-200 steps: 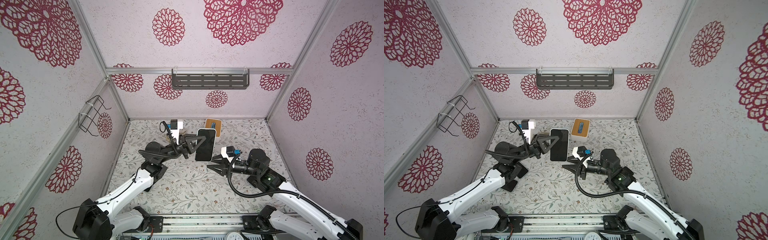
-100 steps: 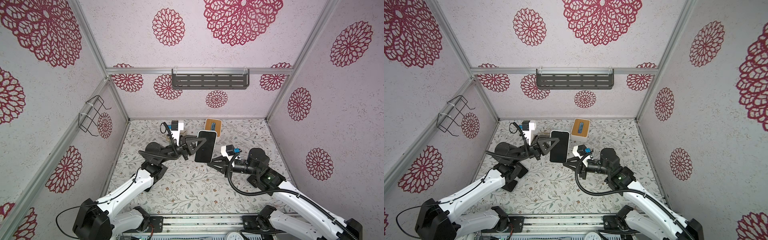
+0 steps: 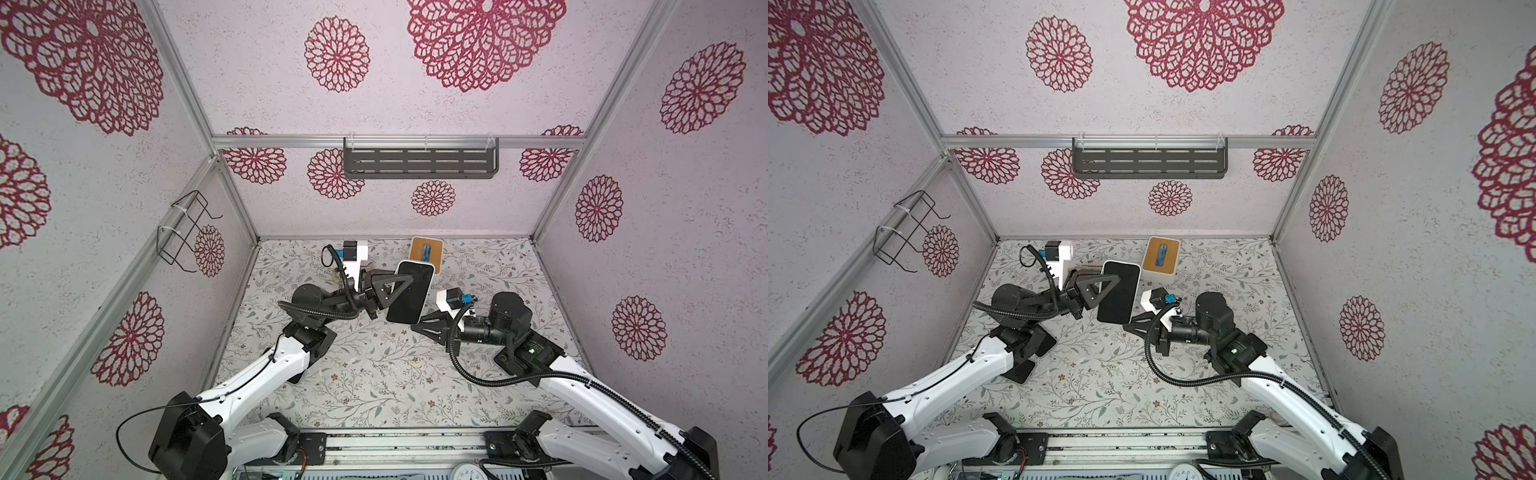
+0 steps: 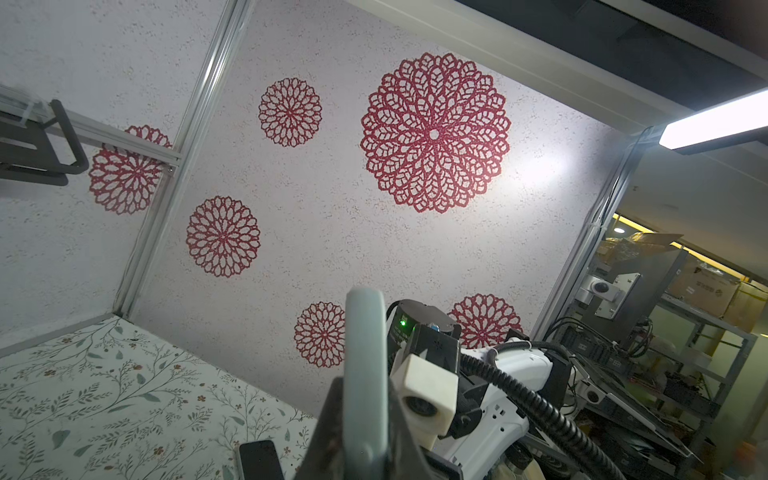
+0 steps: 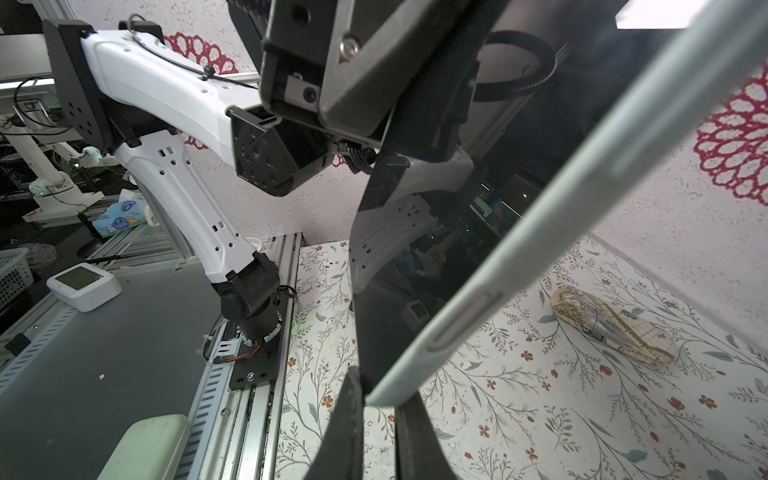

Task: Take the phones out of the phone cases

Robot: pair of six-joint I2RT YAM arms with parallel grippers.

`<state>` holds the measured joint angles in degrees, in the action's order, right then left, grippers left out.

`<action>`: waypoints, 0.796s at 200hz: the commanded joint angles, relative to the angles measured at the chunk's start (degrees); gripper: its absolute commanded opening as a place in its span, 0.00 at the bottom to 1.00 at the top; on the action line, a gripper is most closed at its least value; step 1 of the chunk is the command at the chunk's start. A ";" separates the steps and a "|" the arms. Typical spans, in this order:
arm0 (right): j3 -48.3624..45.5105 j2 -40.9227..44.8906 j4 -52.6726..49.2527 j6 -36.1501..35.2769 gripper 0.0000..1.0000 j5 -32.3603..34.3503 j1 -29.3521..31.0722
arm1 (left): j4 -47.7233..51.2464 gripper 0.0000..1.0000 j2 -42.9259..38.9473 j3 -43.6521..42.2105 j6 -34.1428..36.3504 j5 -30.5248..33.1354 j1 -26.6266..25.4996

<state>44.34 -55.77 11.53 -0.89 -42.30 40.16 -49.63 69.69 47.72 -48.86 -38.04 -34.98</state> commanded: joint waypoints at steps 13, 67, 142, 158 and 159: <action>1.69 -0.13 9.38 -4.97 0.00 3.20 0.53 | -3.55 0.00 2.35 -0.58 -5.54 2.09 -1.55; -1.50 -0.65 19.00 -8.78 0.00 11.84 0.44 | 1.32 0.00 3.58 1.57 -11.55 4.89 -5.04; -9.14 4.29 25.56 -9.44 0.00 20.92 0.44 | -2.94 0.00 4.49 1.32 -17.43 6.48 -4.93; -10.62 6.10 25.59 -8.85 0.00 21.81 0.44 | -3.43 0.00 4.32 1.27 -17.93 6.88 -4.77; -10.73 6.24 25.66 -8.82 0.00 21.77 0.44 | -3.53 0.00 4.32 1.25 -17.98 6.86 -4.76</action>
<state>34.63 -52.97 31.79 -9.04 -25.02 40.64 -50.35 74.70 48.25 -64.16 -31.24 -40.03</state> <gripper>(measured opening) 0.051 0.125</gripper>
